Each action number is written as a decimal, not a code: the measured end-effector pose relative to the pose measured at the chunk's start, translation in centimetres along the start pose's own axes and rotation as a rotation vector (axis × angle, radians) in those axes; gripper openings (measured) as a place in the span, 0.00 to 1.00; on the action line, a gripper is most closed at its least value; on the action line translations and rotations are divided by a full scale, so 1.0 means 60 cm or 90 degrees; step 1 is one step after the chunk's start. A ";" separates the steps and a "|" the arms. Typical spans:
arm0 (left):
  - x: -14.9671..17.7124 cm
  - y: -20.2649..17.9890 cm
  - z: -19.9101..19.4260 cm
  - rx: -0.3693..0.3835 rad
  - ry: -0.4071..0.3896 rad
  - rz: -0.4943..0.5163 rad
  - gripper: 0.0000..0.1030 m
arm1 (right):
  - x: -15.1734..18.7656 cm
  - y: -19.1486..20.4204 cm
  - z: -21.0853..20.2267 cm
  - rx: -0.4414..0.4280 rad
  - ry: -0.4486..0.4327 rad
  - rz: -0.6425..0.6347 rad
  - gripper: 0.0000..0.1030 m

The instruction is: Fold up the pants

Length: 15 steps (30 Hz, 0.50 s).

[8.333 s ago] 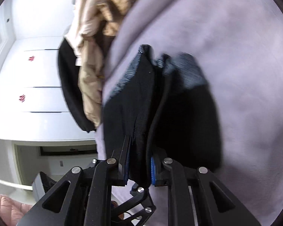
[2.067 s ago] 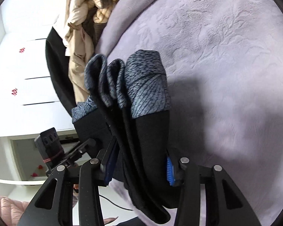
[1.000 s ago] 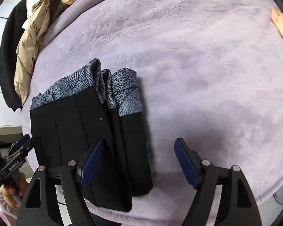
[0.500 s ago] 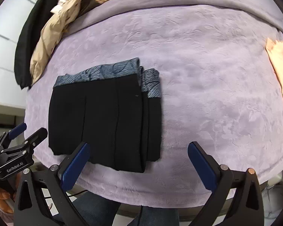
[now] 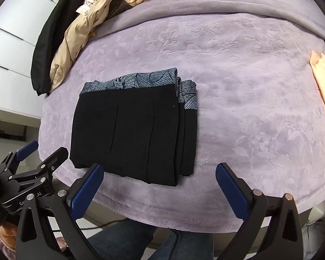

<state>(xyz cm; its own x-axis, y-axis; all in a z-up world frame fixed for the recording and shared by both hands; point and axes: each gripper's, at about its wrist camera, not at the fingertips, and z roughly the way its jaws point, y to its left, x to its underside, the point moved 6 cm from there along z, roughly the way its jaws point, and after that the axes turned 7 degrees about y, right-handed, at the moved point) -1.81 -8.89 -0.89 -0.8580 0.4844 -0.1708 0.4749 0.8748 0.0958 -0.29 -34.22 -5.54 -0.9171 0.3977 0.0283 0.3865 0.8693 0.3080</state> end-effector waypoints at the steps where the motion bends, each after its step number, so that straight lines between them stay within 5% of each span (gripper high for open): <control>1: 0.004 0.004 0.001 0.005 0.004 0.002 1.00 | 0.003 0.002 0.000 0.006 -0.004 0.010 1.00; 15: 0.028 0.064 -0.005 0.005 -0.014 0.050 1.00 | 0.044 0.070 -0.010 0.047 -0.065 0.070 1.00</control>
<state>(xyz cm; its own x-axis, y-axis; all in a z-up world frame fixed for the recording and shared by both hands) -1.49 -4.74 -0.51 -0.8138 0.5512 -0.1841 0.5420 0.8342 0.1018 -1.16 -29.66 -3.61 -0.8556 0.5160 -0.0402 0.4936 0.8368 0.2369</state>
